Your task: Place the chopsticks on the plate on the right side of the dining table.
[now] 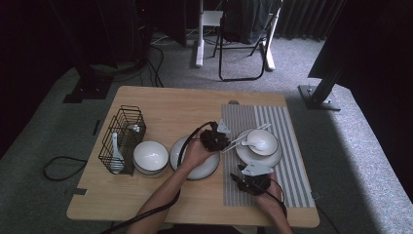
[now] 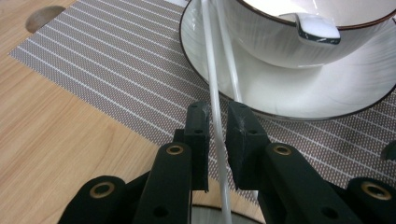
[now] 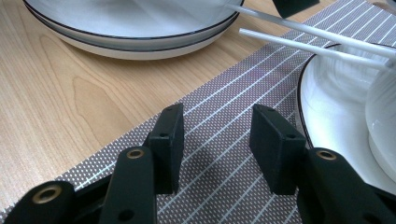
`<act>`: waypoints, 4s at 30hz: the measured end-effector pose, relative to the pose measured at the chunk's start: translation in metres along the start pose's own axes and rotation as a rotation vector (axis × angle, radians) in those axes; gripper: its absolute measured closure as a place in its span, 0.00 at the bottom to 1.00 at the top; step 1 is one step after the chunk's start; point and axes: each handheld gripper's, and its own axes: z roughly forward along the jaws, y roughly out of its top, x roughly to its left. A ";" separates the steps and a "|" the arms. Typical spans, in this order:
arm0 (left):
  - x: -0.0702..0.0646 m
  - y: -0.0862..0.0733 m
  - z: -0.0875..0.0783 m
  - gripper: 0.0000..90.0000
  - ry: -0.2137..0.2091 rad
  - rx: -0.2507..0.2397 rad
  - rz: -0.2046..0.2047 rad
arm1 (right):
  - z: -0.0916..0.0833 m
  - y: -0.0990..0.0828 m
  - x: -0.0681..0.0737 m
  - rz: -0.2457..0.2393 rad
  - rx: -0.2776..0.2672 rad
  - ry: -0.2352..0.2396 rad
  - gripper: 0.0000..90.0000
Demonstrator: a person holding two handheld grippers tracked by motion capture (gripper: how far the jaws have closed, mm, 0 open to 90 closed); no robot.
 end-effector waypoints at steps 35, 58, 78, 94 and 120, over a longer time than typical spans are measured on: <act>0.000 -0.003 0.012 0.96 -0.028 0.041 -0.010 | 0.000 0.000 0.000 -0.001 -0.001 -0.002 0.61; -0.001 -0.005 0.005 0.82 -0.059 -0.023 -0.064 | -0.002 -0.001 -0.001 0.005 -0.002 -0.006 0.60; -0.009 -0.009 0.014 0.90 0.004 0.073 0.037 | -0.003 -0.001 -0.001 0.010 -0.006 -0.010 0.60; -0.003 -0.005 0.022 0.91 -0.002 0.056 0.055 | -0.003 0.000 -0.002 0.008 -0.008 -0.011 0.60; -0.002 -0.009 0.015 0.77 -0.022 0.023 -0.003 | -0.018 0.013 -0.023 -0.043 -0.006 -0.076 0.55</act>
